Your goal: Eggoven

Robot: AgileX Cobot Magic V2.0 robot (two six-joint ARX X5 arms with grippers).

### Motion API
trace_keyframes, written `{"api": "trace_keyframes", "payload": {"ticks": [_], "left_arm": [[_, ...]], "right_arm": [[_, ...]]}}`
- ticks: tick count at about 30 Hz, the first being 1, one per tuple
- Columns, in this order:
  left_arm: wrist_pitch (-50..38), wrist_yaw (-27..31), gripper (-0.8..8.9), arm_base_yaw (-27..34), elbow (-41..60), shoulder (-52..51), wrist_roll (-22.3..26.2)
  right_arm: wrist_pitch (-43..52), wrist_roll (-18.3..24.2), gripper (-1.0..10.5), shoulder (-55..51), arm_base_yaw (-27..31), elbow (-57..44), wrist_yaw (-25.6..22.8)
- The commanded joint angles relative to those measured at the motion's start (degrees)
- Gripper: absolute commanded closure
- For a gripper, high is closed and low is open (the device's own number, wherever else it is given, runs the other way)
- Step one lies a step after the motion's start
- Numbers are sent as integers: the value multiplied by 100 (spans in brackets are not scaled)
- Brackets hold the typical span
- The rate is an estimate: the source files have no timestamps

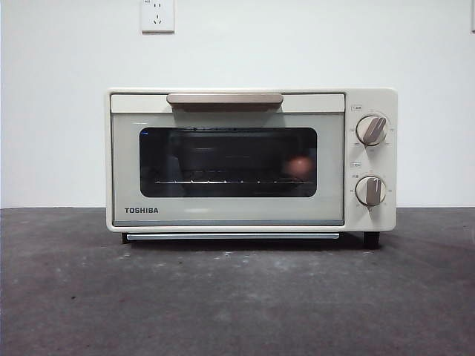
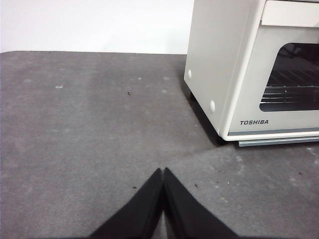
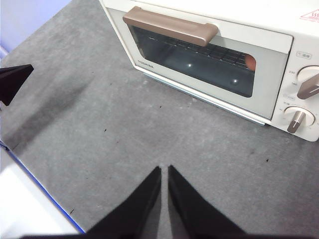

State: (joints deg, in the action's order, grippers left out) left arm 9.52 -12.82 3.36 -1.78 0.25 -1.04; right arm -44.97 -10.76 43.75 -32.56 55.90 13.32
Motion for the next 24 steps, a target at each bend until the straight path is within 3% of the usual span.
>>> {"api": "trace_keyframes", "payload": {"ticks": [1, 15, 18, 21, 24], "left_arm": [[-52, -13, 806, 11, 157, -7, -35], [-50, -13, 806, 11, 157, -7, -35], [-52, -13, 806, 11, 157, -7, -35], [-55, -13, 806, 11, 157, -7, -35], [-48, -13, 806, 11, 157, -7, -35]], "right_arm": [[42, 35, 942, 26, -31, 44, -4], [42, 52, 942, 28, -31, 44, -4], [173, 393, 942, -37, 24, 42, -142], [481, 896, 942, -428, 446, -63, -289], [1191, 1051, 942, -861, 1178, -518, 212]]}}
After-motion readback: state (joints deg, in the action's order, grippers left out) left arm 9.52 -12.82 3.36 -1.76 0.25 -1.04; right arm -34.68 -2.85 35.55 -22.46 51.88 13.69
